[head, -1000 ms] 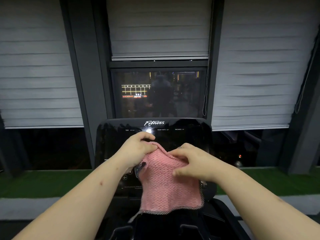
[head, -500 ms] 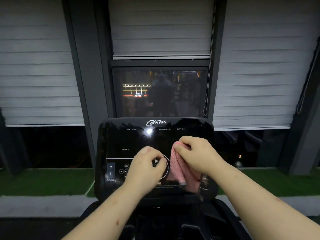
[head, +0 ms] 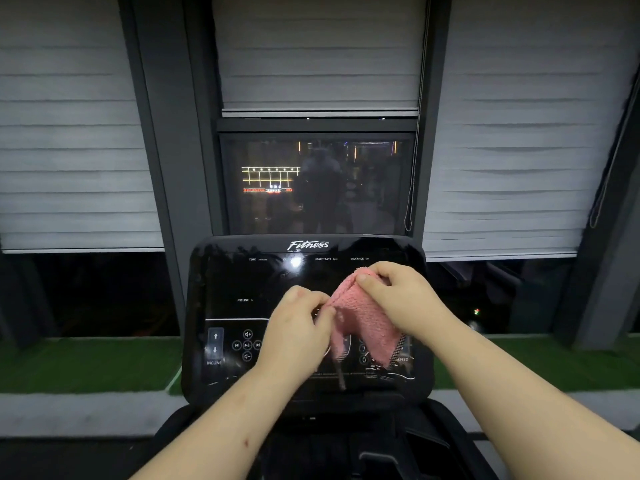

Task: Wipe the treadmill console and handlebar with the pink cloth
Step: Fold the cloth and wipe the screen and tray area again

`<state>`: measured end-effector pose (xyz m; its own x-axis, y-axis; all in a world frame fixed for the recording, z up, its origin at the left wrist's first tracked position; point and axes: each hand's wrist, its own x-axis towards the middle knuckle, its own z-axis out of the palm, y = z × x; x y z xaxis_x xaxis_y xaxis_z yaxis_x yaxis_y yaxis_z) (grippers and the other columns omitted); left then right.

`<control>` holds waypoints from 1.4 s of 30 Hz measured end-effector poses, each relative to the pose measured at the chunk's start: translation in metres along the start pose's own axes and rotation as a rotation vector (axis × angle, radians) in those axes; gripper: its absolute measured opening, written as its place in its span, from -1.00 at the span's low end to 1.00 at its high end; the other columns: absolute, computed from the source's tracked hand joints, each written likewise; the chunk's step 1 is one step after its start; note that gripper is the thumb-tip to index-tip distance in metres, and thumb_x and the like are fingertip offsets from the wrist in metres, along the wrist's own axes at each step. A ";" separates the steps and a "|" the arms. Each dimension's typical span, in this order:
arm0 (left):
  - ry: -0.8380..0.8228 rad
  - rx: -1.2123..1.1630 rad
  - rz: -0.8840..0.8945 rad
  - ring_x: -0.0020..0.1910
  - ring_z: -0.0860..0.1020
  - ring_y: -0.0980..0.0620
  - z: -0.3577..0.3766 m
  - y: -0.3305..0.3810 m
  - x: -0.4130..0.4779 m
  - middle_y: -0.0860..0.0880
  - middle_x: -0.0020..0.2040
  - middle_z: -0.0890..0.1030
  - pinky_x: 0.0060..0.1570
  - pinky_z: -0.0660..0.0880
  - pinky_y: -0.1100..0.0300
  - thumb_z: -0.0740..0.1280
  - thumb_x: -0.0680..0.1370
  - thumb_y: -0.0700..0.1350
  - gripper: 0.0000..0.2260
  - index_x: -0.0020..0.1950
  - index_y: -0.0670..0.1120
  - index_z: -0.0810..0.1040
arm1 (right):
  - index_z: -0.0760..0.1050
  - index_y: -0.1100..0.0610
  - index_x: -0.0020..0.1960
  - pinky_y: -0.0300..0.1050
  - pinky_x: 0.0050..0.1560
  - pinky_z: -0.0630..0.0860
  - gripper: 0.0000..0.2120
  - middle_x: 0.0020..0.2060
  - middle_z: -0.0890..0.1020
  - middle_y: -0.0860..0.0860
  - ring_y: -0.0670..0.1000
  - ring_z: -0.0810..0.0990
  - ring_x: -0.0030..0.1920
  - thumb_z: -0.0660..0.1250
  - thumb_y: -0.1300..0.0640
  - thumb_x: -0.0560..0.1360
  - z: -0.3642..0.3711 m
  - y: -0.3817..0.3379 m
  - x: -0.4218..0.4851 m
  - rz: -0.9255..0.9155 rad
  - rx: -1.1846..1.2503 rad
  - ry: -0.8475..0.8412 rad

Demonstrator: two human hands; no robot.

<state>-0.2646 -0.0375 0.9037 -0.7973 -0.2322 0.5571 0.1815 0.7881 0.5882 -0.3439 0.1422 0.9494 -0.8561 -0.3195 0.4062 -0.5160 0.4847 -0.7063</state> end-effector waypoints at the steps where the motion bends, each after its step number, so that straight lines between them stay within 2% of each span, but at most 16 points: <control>1: 0.014 -0.007 -0.008 0.02 0.49 0.17 -0.004 -0.002 0.005 0.15 0.00 0.52 0.05 0.31 0.32 0.37 0.63 -0.05 -0.88 0.07 0.10 0.70 | 0.62 -0.17 0.07 -0.15 -0.04 0.47 -0.90 -0.09 0.66 -0.15 -0.13 0.60 -0.02 0.35 -0.11 0.59 -0.004 0.002 0.000 0.008 -0.026 -0.008; 4: 0.032 -0.036 -0.061 0.02 0.52 0.19 -0.015 -0.004 0.017 0.16 -0.01 0.58 0.05 0.30 0.33 0.35 0.65 -0.09 -0.85 0.04 0.07 0.72 | 0.56 -0.28 0.25 -0.19 0.06 0.44 -0.74 -0.06 0.60 -0.18 -0.15 0.56 0.03 0.40 -0.10 0.58 -0.014 0.006 -0.002 -0.009 -0.095 -0.078; 6: 0.017 -0.050 -0.100 0.00 0.53 0.22 -0.019 -0.005 0.025 0.18 -0.04 0.61 0.01 0.36 0.29 0.31 0.66 -0.08 -0.84 -0.02 0.09 0.68 | 0.57 -0.30 0.27 -0.18 0.17 0.46 -0.73 -0.02 0.58 -0.26 -0.21 0.54 0.07 0.40 -0.13 0.58 -0.017 0.008 -0.003 -0.035 -0.156 -0.173; 10: -0.041 -0.071 -0.122 -0.08 0.55 0.21 -0.022 -0.007 0.034 0.14 -0.11 0.63 -0.17 0.39 0.33 0.26 0.69 -0.08 -0.81 -0.06 0.12 0.60 | 0.61 -0.24 -0.04 -0.08 0.15 0.53 -0.93 -0.03 0.57 -0.17 -0.16 0.55 0.02 0.45 -0.19 0.52 -0.015 0.013 0.000 -0.069 -0.331 -0.363; 13: -0.055 -0.073 -0.119 -0.10 0.56 0.16 -0.022 -0.010 0.038 0.11 -0.10 0.63 -0.17 0.43 0.28 0.23 0.71 -0.08 -0.79 -0.06 0.12 0.58 | 0.58 -0.15 -0.15 0.00 0.13 0.54 -0.85 -0.03 0.55 -0.12 -0.09 0.56 0.00 0.44 -0.18 0.53 -0.014 0.022 0.004 -0.093 -0.404 -0.384; 15: -0.073 -0.081 -0.125 -0.10 0.56 0.13 -0.021 -0.014 0.040 0.10 -0.09 0.62 -0.16 0.50 0.19 0.22 0.72 -0.06 -0.79 -0.05 0.13 0.58 | 0.60 -0.07 -0.16 0.04 0.10 0.57 -0.79 -0.07 0.59 -0.11 -0.07 0.59 -0.04 0.42 -0.18 0.50 -0.014 0.031 0.006 -0.078 -0.302 -0.370; 18: -0.105 -0.084 -0.131 -0.07 0.56 0.15 -0.017 -0.020 0.045 0.13 -0.06 0.62 -0.10 0.58 0.10 0.22 0.72 -0.05 -0.80 -0.02 0.14 0.59 | 0.54 0.05 -0.23 0.04 -0.06 0.50 -0.74 -0.26 0.58 -0.10 -0.02 0.58 -0.20 0.38 -0.13 0.45 -0.015 0.040 0.006 0.006 0.057 -0.352; 20: -0.116 -0.077 -0.133 -0.03 0.55 0.18 -0.011 -0.023 0.049 0.15 -0.03 0.62 -0.07 0.54 0.19 0.24 0.71 -0.04 -0.82 0.01 0.15 0.60 | 0.53 0.12 -0.22 0.02 -0.07 0.43 -0.74 -0.24 0.57 -0.04 -0.01 0.57 -0.20 0.39 -0.08 0.43 -0.011 0.045 0.004 0.076 0.306 -0.337; 24: -0.122 -0.030 -0.118 -0.01 0.54 0.22 0.003 -0.028 0.058 0.17 -0.02 0.62 -0.09 0.43 0.33 0.26 0.70 -0.03 -0.86 0.04 0.13 0.61 | 0.62 0.22 -0.08 0.04 -0.04 0.51 -0.79 -0.12 0.66 0.15 0.10 0.65 -0.12 0.43 0.06 0.45 0.005 0.058 0.001 0.238 0.715 -0.285; 27: -0.108 0.032 -0.097 -0.02 0.52 0.25 0.015 -0.034 0.064 0.19 0.00 0.58 -0.09 0.43 0.35 0.30 0.68 -0.03 -0.92 0.09 0.13 0.59 | 0.67 0.23 0.07 0.04 0.01 0.55 -0.82 -0.04 0.72 0.15 0.10 0.68 -0.06 0.35 0.15 0.61 0.013 0.063 0.003 0.301 0.778 -0.143; 31: -0.071 0.066 -0.079 -0.07 0.55 0.21 0.023 -0.039 0.071 0.16 0.04 0.55 -0.07 0.47 0.33 0.30 0.68 -0.05 -0.82 0.28 0.08 0.55 | 0.71 0.07 -0.01 0.16 0.16 0.52 -0.79 0.00 0.72 0.12 0.16 0.66 0.07 0.30 0.11 0.65 0.014 0.071 0.017 0.302 0.792 0.002; 34: -0.073 0.095 -0.086 -0.06 0.55 0.20 0.024 -0.046 0.077 0.17 0.09 0.51 -0.13 0.41 0.41 0.28 0.68 -0.04 -0.75 0.36 0.05 0.52 | 0.70 0.04 0.01 0.08 0.09 0.53 -0.79 0.03 0.71 0.09 0.12 0.65 0.10 0.29 0.09 0.66 0.011 0.073 0.034 0.262 0.699 0.105; 36: -0.067 0.125 -0.080 0.07 0.54 0.18 0.023 -0.053 0.082 0.13 0.19 0.50 -0.01 0.41 0.39 0.28 0.67 -0.03 -0.70 0.41 0.04 0.50 | 0.67 -0.02 0.05 -0.02 -0.04 0.52 -0.82 0.01 0.69 0.00 0.04 0.64 0.04 0.29 0.00 0.65 0.014 0.068 0.046 0.277 0.666 0.108; 39: -0.064 0.221 -0.039 0.39 0.40 0.08 0.022 -0.065 0.085 0.08 0.39 0.45 0.36 0.40 0.15 0.27 0.66 -0.01 -0.62 0.49 0.03 0.44 | 0.63 -0.13 0.04 0.00 -0.10 0.50 -0.80 -0.15 0.65 -0.09 0.01 0.60 -0.13 0.27 -0.14 0.58 0.028 0.067 0.060 0.324 0.534 0.063; 41: -0.065 0.307 -0.029 0.49 0.29 0.02 0.019 -0.072 0.086 0.05 0.49 0.38 0.49 0.31 0.04 0.26 0.66 0.01 -0.55 0.56 0.04 0.36 | 0.60 -0.16 0.14 -0.03 -0.06 0.57 -0.77 -0.15 0.67 -0.05 -0.03 0.62 -0.15 0.24 -0.02 0.55 0.042 0.067 0.067 0.345 0.476 -0.042; 42: -0.068 0.348 -0.030 0.53 0.23 0.00 0.017 -0.075 0.087 0.04 0.53 0.33 0.52 0.26 0.01 0.25 0.66 0.02 -0.52 0.59 0.05 0.32 | 0.56 -0.18 0.26 -0.03 -0.02 0.56 -0.63 -0.04 0.67 -0.01 -0.02 0.61 -0.10 0.24 0.04 0.49 0.047 0.068 0.070 0.338 0.457 -0.093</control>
<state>-0.3575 -0.1076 0.8981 -0.8381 -0.2285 0.4954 -0.0398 0.9313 0.3622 -0.4378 0.1142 0.9022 -0.9546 -0.2879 0.0759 -0.1313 0.1781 -0.9752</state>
